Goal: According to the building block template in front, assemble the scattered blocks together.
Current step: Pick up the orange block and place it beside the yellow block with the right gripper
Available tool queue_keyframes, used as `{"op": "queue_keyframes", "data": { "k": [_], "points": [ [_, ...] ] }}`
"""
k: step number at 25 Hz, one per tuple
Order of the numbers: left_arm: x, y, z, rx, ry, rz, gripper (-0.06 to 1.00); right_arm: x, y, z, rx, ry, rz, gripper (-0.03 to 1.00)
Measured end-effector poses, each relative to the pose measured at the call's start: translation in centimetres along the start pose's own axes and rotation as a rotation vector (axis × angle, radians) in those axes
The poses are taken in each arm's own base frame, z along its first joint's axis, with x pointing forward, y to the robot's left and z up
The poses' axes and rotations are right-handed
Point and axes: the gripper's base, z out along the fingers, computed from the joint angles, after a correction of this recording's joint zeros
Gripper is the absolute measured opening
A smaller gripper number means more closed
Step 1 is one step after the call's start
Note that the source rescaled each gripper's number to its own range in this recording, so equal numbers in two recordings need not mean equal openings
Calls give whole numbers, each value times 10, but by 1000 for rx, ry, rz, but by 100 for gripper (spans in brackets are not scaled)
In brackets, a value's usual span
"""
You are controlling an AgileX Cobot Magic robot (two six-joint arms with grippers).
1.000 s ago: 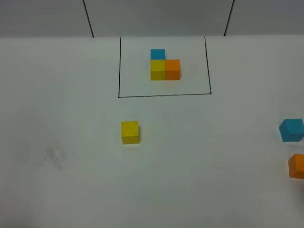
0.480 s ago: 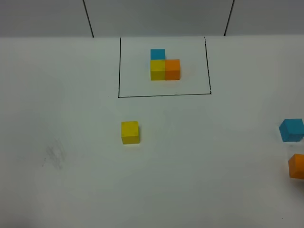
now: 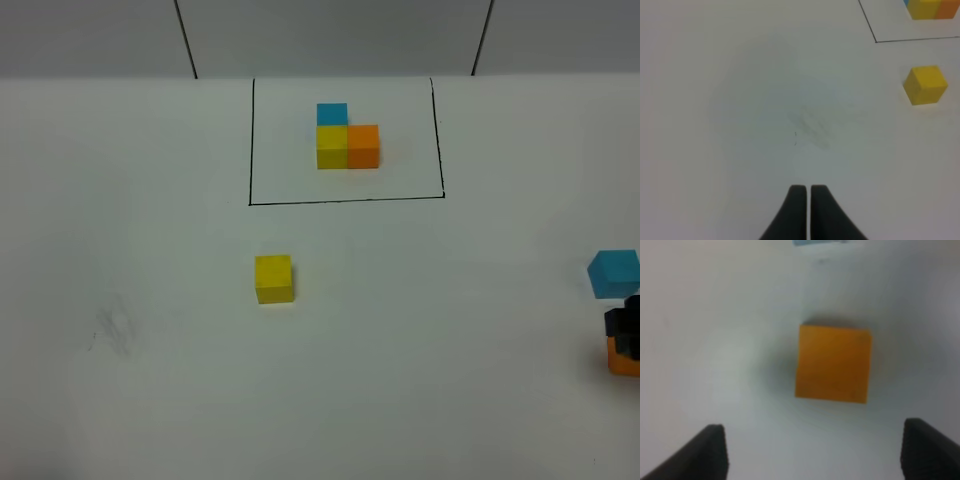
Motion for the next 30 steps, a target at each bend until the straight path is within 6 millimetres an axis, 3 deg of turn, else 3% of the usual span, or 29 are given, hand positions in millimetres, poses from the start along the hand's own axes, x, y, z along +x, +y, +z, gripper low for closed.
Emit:
{"op": "queue_keyframes", "data": {
  "k": [30],
  "points": [
    [0,0,0,0,0,0,0,-9,-3,73,56,119,-42,80]
  ]
}}
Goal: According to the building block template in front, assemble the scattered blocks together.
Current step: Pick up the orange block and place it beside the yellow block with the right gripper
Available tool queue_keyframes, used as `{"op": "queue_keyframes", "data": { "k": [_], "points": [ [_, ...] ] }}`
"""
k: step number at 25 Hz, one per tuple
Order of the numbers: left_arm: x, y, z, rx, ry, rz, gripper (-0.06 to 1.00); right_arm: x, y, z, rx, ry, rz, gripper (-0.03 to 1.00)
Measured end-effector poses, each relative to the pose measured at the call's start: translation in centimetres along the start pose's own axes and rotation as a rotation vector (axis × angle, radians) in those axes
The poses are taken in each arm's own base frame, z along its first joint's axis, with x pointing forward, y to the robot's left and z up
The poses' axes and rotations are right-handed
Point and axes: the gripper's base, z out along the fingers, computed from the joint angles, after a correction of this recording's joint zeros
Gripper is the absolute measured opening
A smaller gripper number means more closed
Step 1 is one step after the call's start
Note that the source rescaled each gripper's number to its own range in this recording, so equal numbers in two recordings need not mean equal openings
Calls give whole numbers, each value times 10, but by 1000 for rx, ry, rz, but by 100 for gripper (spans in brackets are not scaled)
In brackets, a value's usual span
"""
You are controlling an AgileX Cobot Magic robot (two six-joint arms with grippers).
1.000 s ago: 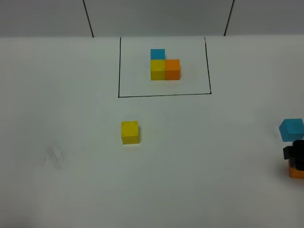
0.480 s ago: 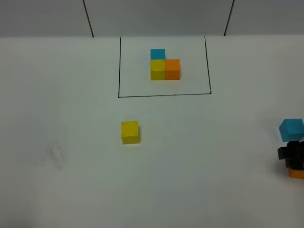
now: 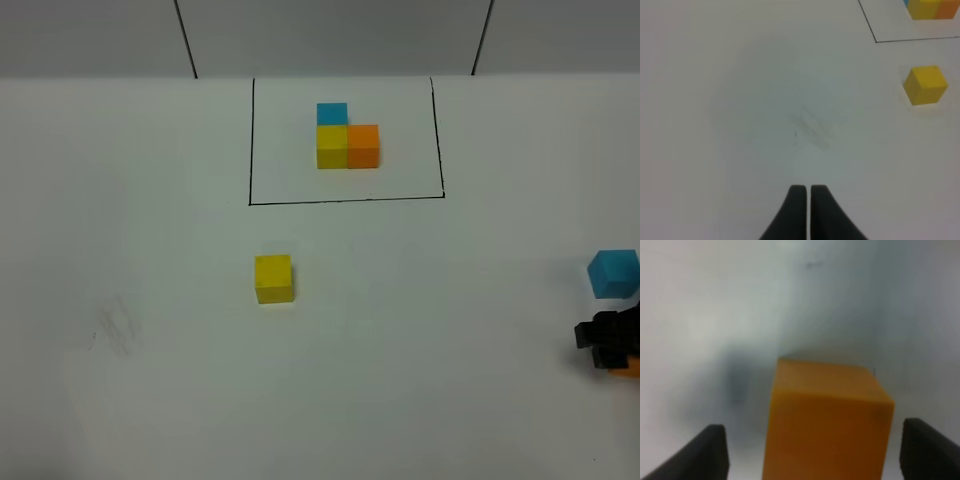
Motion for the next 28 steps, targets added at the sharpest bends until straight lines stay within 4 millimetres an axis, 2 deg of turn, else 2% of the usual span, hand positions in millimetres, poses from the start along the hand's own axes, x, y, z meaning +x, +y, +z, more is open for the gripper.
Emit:
{"op": "queue_keyframes", "data": {
  "k": [7,11,15,25,28],
  "points": [
    [0,0,0,0,0,0,0,-1,0,5,-1,3,-2,78],
    [0,0,0,0,0,0,0,2,0,8,-3,-8,-4,67],
    [0,0,0,0,0,0,0,4,1,9,-6,-21,-5,51],
    [0,0,0,0,0,0,0,3,1,9,-6,-26,-58,52],
    [0,0,0,0,0,0,0,4,0,1,-5,-35,-58,52]
  ]
}}
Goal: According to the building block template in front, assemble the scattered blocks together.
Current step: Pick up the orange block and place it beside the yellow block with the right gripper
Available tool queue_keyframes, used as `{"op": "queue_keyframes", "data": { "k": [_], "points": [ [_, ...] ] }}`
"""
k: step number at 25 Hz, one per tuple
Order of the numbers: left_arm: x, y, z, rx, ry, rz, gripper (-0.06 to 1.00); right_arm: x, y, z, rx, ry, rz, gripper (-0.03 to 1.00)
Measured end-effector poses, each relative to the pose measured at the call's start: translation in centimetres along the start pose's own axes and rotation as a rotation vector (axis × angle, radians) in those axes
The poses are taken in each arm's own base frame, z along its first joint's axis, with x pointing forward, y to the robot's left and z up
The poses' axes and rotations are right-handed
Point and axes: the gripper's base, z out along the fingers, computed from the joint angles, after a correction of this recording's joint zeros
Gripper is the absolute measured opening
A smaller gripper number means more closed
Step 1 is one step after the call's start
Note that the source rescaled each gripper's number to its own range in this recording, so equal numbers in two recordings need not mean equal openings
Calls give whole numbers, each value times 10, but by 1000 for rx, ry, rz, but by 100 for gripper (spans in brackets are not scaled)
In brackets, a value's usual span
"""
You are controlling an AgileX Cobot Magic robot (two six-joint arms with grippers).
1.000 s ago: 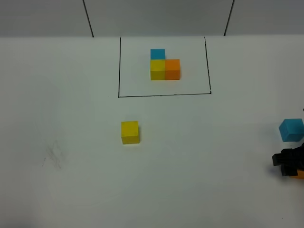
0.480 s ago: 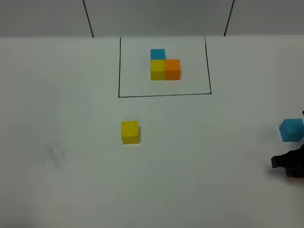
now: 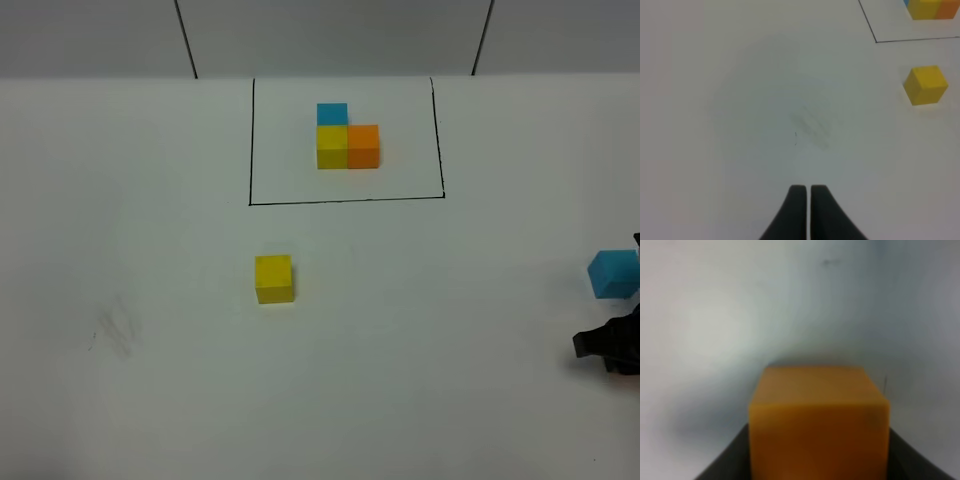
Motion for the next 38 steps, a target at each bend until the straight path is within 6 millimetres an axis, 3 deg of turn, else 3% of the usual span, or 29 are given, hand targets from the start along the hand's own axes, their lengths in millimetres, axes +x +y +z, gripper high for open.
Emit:
{"op": "queue_keyframes", "data": {
  "k": [3,8,11,14,23,25,38],
  "points": [
    [0,0,0,0,0,0,0,-6,0,-21,-3,-31,-3,52],
    [0,0,0,0,0,0,0,-17,12,-78,-26,-145,-75,52],
    [0,0,0,0,0,0,0,-18,22,-107,-38,-225,-182,52],
    [0,0,0,0,0,0,0,-13,32,-124,-42,-245,-366,52],
    [0,0,0,0,0,0,0,16,64,-129,-83,-84,-1203,52],
    [0,0,0,0,0,0,0,20,67,-130,-97,-60,-1314,52],
    [0,0,0,0,0,0,0,19,75,-131,-157,-126,-1317,52]
  ]
}}
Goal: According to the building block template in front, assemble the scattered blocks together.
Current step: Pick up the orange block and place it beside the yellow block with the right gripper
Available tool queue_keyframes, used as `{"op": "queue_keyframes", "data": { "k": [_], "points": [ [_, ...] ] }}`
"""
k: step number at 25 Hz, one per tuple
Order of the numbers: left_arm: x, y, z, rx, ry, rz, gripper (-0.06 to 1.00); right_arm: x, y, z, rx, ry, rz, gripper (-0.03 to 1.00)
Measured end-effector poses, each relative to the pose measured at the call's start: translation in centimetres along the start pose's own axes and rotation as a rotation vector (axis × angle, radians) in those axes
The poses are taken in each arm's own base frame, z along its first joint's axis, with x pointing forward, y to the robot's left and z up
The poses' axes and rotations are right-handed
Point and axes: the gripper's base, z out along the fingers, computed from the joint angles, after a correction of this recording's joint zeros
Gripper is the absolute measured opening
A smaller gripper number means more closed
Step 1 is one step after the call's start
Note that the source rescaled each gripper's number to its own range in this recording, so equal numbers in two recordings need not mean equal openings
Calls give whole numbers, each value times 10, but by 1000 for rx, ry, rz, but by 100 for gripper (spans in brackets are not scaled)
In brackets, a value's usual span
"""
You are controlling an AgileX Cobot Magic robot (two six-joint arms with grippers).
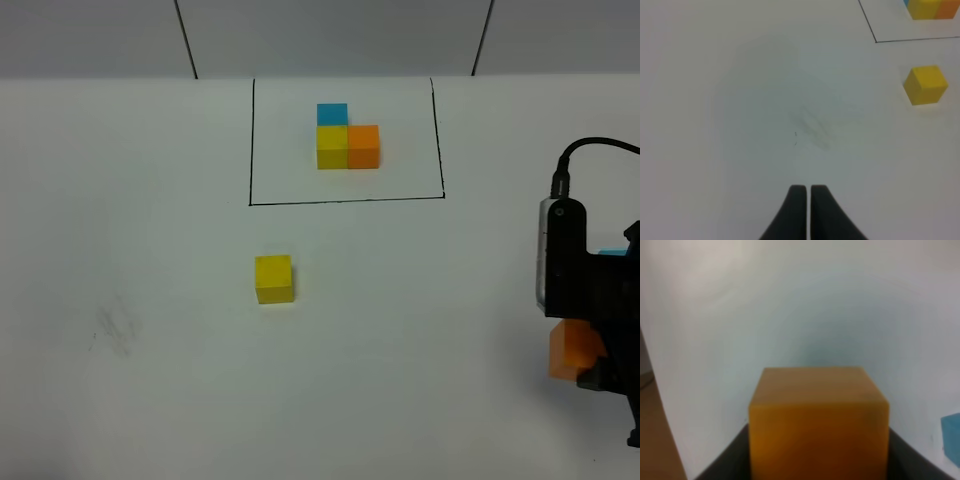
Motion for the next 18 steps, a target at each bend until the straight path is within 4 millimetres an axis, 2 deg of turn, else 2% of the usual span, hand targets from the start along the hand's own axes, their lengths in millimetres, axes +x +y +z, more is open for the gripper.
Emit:
{"op": "queue_keyframes", "data": {
  "k": [6,18],
  "points": [
    [0,0,0,0,0,0,0,-8,0,0,5,-84,7,52],
    [0,0,0,0,0,0,0,-8,2,0,-19,-87,4,52]
  ]
}}
